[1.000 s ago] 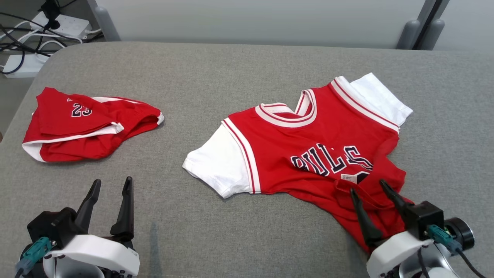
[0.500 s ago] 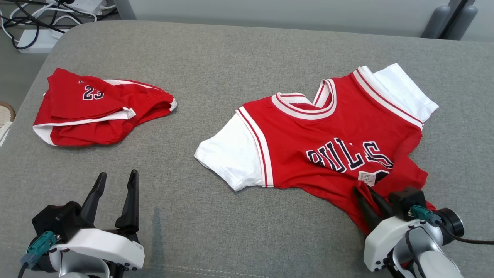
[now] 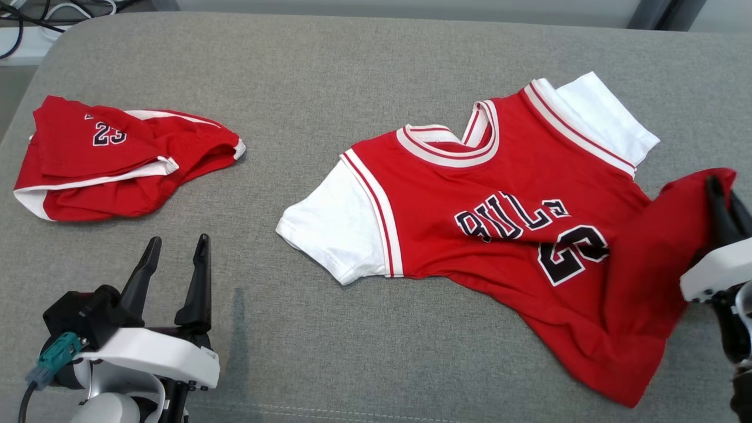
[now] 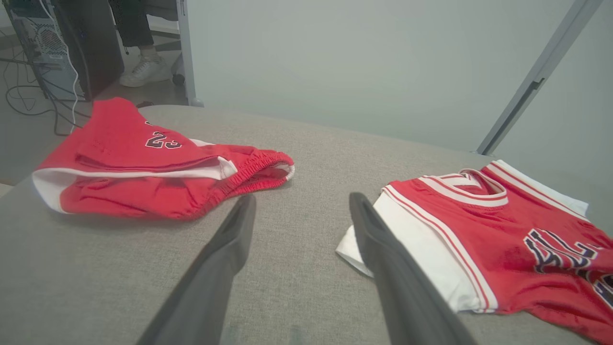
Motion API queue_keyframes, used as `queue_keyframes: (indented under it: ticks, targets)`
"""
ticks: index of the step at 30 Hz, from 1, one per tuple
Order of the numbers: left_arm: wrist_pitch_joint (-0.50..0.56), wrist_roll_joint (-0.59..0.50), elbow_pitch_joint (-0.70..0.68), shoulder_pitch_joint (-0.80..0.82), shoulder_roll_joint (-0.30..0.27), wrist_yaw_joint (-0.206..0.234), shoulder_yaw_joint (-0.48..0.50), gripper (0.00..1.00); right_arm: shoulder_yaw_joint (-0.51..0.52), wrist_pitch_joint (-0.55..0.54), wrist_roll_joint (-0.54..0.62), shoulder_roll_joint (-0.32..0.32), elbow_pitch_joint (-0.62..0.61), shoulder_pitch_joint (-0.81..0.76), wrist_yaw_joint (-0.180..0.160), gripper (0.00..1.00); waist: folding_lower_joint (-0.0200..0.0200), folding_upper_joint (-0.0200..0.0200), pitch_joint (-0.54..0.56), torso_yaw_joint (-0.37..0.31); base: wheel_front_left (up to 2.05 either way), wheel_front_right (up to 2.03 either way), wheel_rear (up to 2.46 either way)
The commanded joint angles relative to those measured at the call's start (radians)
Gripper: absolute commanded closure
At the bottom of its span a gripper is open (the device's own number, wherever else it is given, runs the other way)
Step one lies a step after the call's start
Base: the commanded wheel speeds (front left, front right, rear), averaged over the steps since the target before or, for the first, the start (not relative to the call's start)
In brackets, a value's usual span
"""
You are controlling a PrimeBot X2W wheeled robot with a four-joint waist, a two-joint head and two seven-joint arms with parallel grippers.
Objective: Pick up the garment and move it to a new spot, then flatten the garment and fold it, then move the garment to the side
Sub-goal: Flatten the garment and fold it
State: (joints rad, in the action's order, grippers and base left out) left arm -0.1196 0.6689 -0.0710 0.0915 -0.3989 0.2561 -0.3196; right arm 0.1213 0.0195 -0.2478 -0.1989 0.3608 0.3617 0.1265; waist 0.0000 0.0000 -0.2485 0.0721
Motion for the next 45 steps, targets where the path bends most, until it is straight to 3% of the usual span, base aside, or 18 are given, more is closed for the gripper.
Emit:
queue_keyframes:
  ticks: [1,5,6,7,13,18,21,27,34,45]
  targets:
    - [-0.008,-0.003,-0.021,0.056,-0.027,-0.006,0.034,0.0,0.009,0.013,0.004,-0.032,0.016,0.045,0.004,1.0,0.0,0.0,-0.012,0.001,0.0,0.0,0.0]
    - [-0.008,-0.003,-0.011,0.082,-0.022,-0.019,0.022,0.0,0.08,0.033,0.023,-0.061,0.145,0.113,0.004,1.0,0.0,0.0,-0.031,0.008,0.0,0.0,0.0]
    - [-0.008,-0.003,-0.008,0.087,-0.021,-0.022,0.019,0.0,0.093,0.038,0.02,-0.06,0.174,0.128,0.004,0.69,0.0,0.0,-0.035,0.01,0.0,0.0,0.0]
    - [-0.009,-0.004,-0.005,0.093,-0.02,-0.025,0.017,0.0,0.105,0.043,0.016,-0.059,0.2,0.14,0.004,0.0,0.0,0.0,-0.039,0.012,0.0,0.0,0.0]
    - [-0.017,-0.003,0.014,0.1,-0.019,-0.033,0.012,0.0,0.143,0.146,-0.042,-0.025,0.242,0.144,0.004,0.0,0.0,0.0,-0.033,0.0,0.0,0.0,0.0]
    - [-0.018,-0.002,0.017,0.086,-0.033,-0.027,0.021,0.0,0.11,0.202,-0.066,0.0,0.16,0.072,0.004,0.0,0.0,0.0,-0.008,-0.025,0.0,0.0,0.0]
    - [-0.015,-0.004,0.01,0.067,-0.051,-0.016,0.033,0.0,0.053,0.222,-0.032,0.026,0.019,-0.024,0.004,0.0,0.0,0.0,0.024,-0.051,0.0,0.0,0.0]
    - [0.0,-0.008,-0.013,0.044,-0.066,0.004,0.035,0.0,0.02,0.229,0.088,0.099,-0.224,-0.183,0.004,0.0,0.0,0.0,0.061,-0.067,0.0,0.0,0.0]
    - [0.019,-0.018,-0.035,0.017,-0.074,0.026,0.023,0.0,-0.053,0.184,0.136,0.147,-0.388,-0.419,0.004,0.0,0.0,0.0,0.102,-0.067,0.0,0.0,0.0]
    - [0.029,-0.016,-0.062,-0.02,-0.087,0.056,0.033,0.0,-0.096,0.173,0.052,0.149,-0.437,-0.546,0.004,0.0,0.0,0.0,0.124,-0.085,0.0,0.0,0.0]
